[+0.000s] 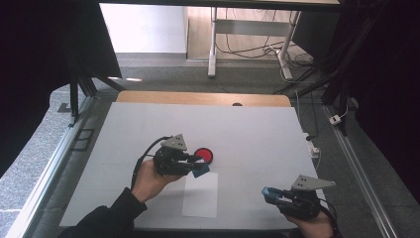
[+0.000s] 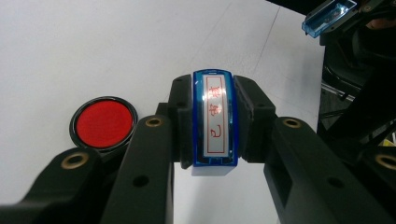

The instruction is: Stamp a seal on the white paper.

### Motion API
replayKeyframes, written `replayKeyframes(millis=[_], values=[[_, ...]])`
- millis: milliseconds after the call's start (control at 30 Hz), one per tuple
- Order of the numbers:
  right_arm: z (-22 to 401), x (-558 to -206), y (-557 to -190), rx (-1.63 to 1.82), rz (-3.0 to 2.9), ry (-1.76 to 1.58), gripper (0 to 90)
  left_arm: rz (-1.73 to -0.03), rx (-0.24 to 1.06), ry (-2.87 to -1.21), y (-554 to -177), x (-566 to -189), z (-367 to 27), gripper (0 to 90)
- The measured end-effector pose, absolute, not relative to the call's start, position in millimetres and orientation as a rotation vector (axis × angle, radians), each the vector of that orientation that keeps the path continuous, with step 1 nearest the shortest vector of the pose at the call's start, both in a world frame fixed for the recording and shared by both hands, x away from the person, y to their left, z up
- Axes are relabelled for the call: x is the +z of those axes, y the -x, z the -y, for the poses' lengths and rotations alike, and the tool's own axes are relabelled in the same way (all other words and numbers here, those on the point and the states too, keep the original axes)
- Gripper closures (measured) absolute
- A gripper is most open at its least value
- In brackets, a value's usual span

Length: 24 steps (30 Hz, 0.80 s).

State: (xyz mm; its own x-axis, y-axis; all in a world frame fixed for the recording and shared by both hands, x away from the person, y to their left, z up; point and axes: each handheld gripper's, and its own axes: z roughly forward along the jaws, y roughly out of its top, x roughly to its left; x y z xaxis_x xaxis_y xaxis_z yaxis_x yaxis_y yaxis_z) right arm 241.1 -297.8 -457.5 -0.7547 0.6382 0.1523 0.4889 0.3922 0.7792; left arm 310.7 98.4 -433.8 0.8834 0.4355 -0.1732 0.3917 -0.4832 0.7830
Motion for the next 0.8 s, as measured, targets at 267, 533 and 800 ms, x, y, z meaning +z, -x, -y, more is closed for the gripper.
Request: replayKeyframes(millis=[267, 533, 800], values=[[297.5, -457.5, -240.9, 1.293, -2.475, -1.007, 68.4, -0.593, 0.062, -2.153, -309.2, -441.2, -95.2, 70.5], [297.4, -457.5, -240.9, 1.292, -2.477, -1.006, 68.4, -0.601, 0.055, -2.167, -308.1, -450.1, -90.5, 70.4], [297.3, -457.5, -241.0, 1.291, -2.477, -1.005, 68.3, -0.608, 0.038, -2.197, -306.3, -462.3, -84.3, 70.5]])
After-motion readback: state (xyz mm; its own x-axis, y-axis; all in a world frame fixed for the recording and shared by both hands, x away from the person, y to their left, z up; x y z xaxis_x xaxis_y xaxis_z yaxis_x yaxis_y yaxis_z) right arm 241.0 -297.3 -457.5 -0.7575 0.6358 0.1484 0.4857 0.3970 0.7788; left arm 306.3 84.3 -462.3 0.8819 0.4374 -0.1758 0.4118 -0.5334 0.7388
